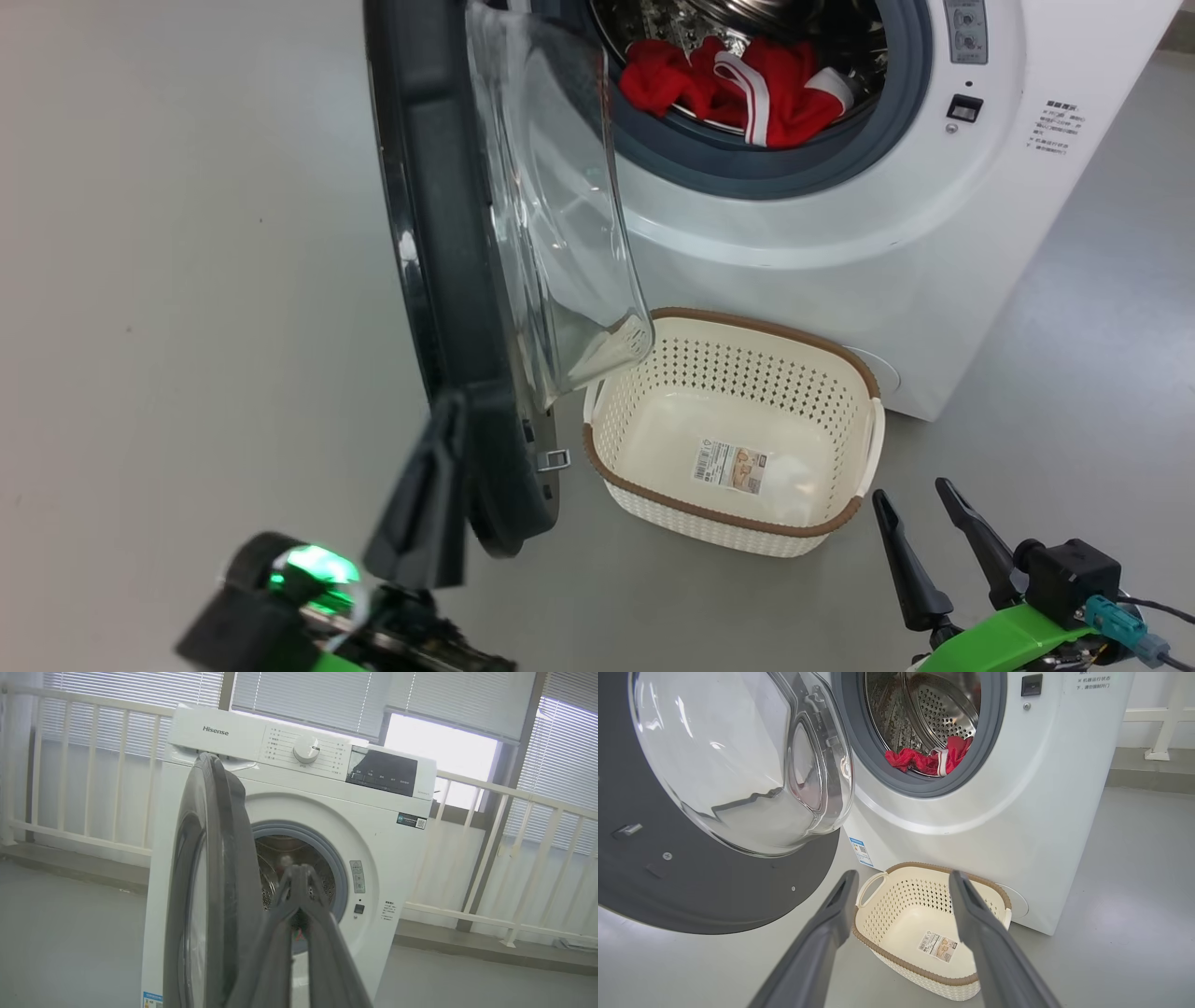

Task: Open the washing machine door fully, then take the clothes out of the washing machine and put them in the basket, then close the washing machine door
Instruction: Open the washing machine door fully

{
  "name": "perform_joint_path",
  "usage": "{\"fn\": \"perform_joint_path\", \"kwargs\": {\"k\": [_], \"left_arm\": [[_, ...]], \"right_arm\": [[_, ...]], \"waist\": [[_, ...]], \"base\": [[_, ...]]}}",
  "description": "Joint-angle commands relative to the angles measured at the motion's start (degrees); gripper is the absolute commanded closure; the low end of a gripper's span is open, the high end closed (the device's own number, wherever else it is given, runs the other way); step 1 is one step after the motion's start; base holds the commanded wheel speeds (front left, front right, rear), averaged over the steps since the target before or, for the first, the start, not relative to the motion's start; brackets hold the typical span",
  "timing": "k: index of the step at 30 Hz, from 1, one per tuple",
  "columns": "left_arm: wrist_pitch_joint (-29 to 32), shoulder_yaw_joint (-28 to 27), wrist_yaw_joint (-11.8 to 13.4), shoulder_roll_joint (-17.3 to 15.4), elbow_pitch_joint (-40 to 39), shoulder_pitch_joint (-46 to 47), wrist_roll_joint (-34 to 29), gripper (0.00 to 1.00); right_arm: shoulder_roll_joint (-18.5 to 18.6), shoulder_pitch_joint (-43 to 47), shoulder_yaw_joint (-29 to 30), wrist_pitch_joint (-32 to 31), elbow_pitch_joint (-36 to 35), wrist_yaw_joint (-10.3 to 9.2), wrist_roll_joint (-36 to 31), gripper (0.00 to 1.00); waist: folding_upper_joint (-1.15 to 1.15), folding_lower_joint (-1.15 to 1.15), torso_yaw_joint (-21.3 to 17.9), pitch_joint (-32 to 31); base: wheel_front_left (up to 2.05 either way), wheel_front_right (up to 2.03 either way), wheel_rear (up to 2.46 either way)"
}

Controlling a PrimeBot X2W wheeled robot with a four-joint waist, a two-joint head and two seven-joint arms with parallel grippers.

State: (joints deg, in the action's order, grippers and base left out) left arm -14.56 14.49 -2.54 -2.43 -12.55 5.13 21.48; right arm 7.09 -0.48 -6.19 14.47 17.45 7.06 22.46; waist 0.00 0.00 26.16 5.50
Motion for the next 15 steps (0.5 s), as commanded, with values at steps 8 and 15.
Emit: {"fn": "perform_joint_path", "kwargs": {"k": [8, 15], "left_arm": [[-0.44, 5.21, -0.44, -0.44, 6.61, 1.97, 3.68, 1.00], [-0.44, 6.78, -1.33, -0.44, 14.42, 3.89, 5.20, 1.00]], "right_arm": [[0.41, -2.96, -1.34, 0.52, -1.36, 0.43, -1.47, 0.00], [0.54, -3.31, -1.19, 0.52, -1.27, 0.43, -1.65, 0.00]], "waist": [[0.00, 0.00, -0.98, 0.99], [0.00, 0.00, -1.25, 1.33]], "base": [[0.00, 0.00, 0.00], [0.00, 0.00, 0.00]]}}
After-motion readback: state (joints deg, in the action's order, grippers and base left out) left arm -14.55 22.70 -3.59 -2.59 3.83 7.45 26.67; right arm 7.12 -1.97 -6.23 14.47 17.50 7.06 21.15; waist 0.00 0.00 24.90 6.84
